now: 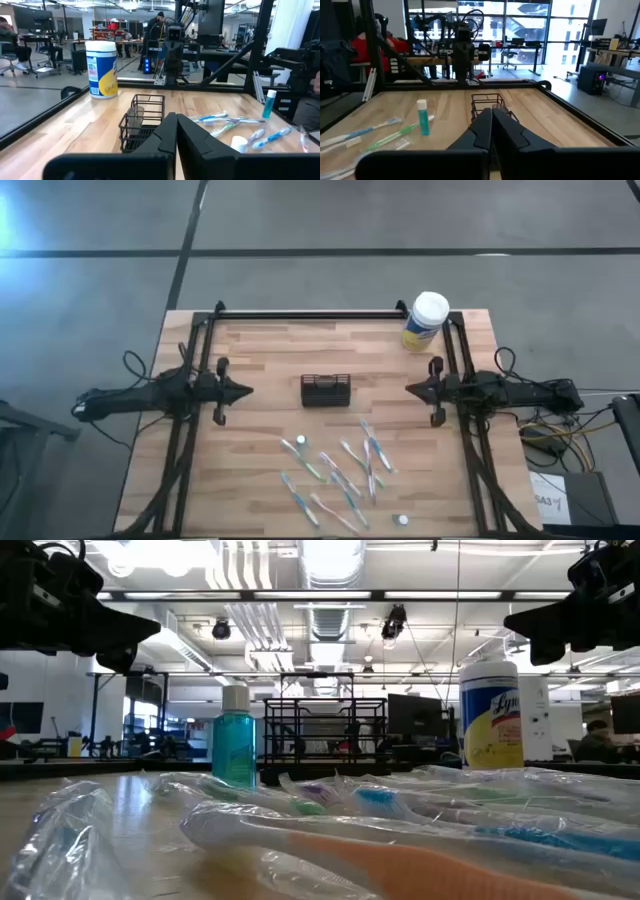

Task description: Pick & Place toothbrushing station

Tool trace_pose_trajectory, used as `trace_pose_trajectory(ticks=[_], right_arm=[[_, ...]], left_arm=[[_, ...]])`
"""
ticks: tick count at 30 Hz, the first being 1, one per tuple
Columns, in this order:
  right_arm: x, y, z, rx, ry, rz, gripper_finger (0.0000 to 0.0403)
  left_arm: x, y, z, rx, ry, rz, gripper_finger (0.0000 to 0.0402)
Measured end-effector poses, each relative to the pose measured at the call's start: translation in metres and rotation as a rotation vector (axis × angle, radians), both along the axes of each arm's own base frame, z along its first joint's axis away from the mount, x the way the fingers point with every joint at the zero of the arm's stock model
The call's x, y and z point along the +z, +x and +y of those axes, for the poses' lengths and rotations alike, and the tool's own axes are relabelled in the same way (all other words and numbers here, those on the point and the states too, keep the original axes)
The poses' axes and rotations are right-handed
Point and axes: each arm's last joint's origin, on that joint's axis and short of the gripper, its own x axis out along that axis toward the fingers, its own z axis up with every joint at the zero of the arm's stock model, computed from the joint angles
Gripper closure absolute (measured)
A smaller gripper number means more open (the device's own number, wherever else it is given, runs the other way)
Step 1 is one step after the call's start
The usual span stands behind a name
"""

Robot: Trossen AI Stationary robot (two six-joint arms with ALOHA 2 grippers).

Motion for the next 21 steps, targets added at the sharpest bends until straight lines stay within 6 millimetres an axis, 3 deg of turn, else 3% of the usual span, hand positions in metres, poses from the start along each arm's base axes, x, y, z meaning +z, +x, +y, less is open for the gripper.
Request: trace_pose_trajectory(ticks=[21], right_arm=[[-0.0002,-0.0002,-0.0016,-0.053,0.049,-0.003,0.0394]], left_arm=[[-0.0047,0.0033,-0.0006,-0.014,-0.024,0.057,0.039]])
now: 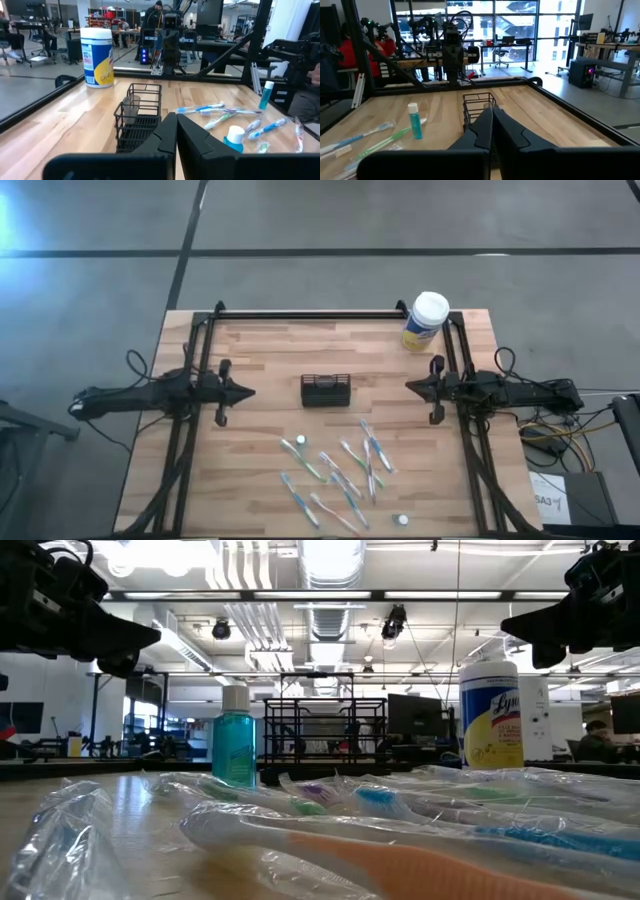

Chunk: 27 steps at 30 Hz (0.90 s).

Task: Pick & Place toothbrushing station
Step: Put the top blue mouthwash into the black mesh organizer

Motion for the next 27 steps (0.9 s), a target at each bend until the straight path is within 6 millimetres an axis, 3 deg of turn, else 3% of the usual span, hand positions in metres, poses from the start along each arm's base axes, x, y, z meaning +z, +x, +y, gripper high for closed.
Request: trace_pose_trajectory(ticks=[22,25,27], right_arm=[[0.002,0.0,0.0,-0.002,-0.063,-0.016,0.0394],[0.005,0.0,0.0,-0.004,-0.082,-0.039,0.0394],[0.006,0.0,0.0,-0.006,-0.097,-0.044,0.0394]], left_arm=[[-0.013,0.007,0.002,0.094,-0.192,0.142,0.0396],[-0.009,0.009,0.002,0.11,-0.223,0.161,0.0398],[0.005,0.011,0.001,0.104,-0.227,0.153,0.0399]])
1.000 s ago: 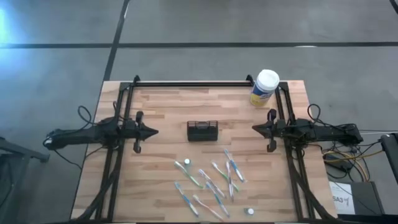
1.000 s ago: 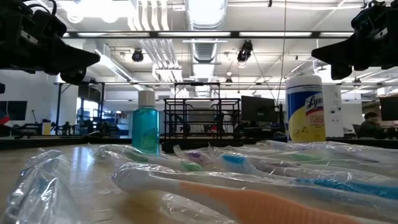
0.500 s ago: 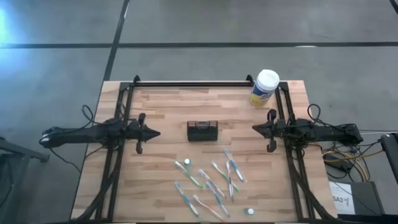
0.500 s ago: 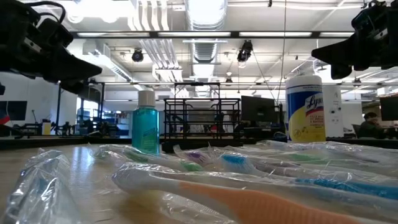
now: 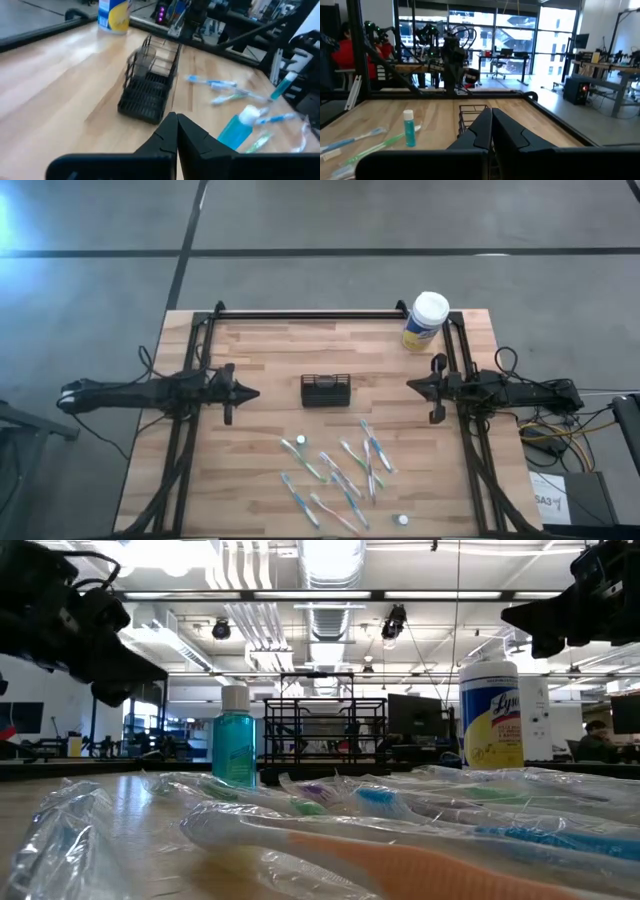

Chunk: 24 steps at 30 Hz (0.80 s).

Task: Pick & Place toothbrushing station
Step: Put the top blue mouthwash into the black mesh organizer

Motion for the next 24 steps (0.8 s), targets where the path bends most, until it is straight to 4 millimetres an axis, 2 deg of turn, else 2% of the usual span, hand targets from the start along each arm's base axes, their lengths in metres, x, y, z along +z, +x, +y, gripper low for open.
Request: trace_pose_trajectory(ticks=[6,12,16,20,24], right_arm=[[0.0,0.0,0.0,-0.002,-0.016,0.003,0.0394],[0.002,-0.001,-0.003,-0.101,-0.046,-0.015,0.0394],[0.003,-0.001,-0.005,-0.17,-0.058,-0.019,0.0394],[0.003,-0.001,-0.005,-0.177,-0.103,-0.001,0.0394],[0.003,-0.001,-0.005,-0.184,-0.16,0.012,0.0394]], left_arm=[[0.07,0.017,-0.007,-0.034,0.045,0.001,0.04],[0.12,0.053,-0.019,-0.028,0.053,0.208,0.04],[0.14,0.087,-0.032,0.022,0.052,0.36,0.04],[0.158,0.119,-0.046,0.052,-0.021,0.515,0.0397],[0.164,0.146,-0.06,0.092,-0.038,0.725,0.039]])
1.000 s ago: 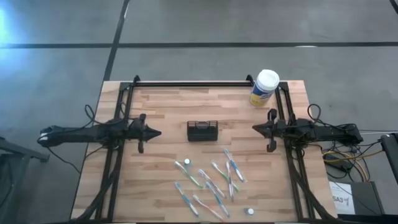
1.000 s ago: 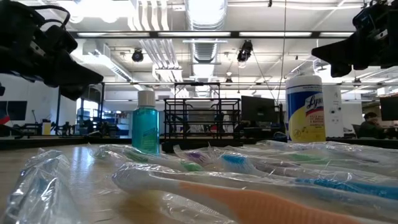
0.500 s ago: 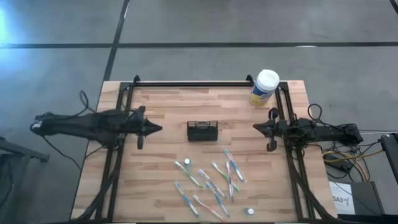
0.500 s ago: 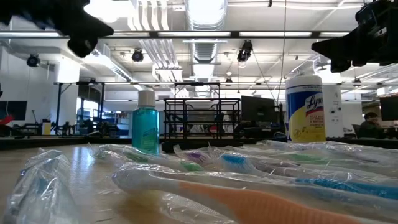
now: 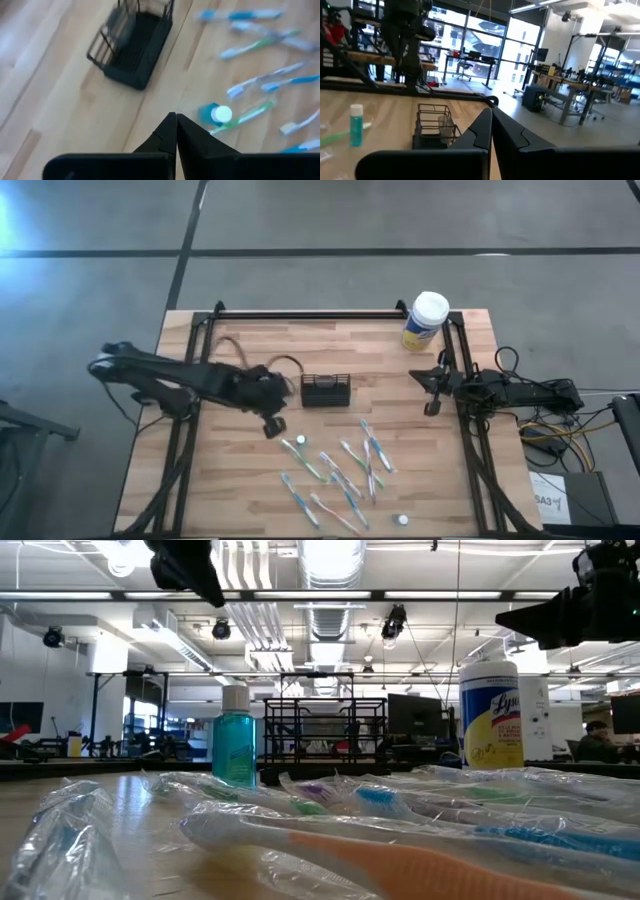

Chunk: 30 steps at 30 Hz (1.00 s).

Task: Pick & Place toothbrushing station
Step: Put the top blue mouthwash into the black mesh organizer

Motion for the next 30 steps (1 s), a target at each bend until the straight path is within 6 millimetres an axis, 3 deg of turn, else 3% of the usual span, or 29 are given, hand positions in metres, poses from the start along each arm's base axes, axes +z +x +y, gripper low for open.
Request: trace_pose_trajectory(ticks=[8,15,24,30], right_arm=[[0.0,0.0,-0.001,-0.031,-0.054,0.016,0.0394],[0.001,0.0,-0.001,-0.032,-0.047,0.005,0.0394],[0.002,-0.001,-0.001,-0.032,-0.045,-0.002,0.0394],[0.002,-0.001,-0.001,-0.032,-0.046,-0.002,0.0394]], left_arm=[[0.015,0.052,-0.027,0.035,0.009,0.179,0.0385],[0.008,0.084,-0.04,0.072,0.011,0.242,0.0325],[-0.007,0.089,-0.046,0.116,-0.15,0.318,0.021],[-0.017,0.088,-0.045,0.212,-0.187,0.342,0.0166]])
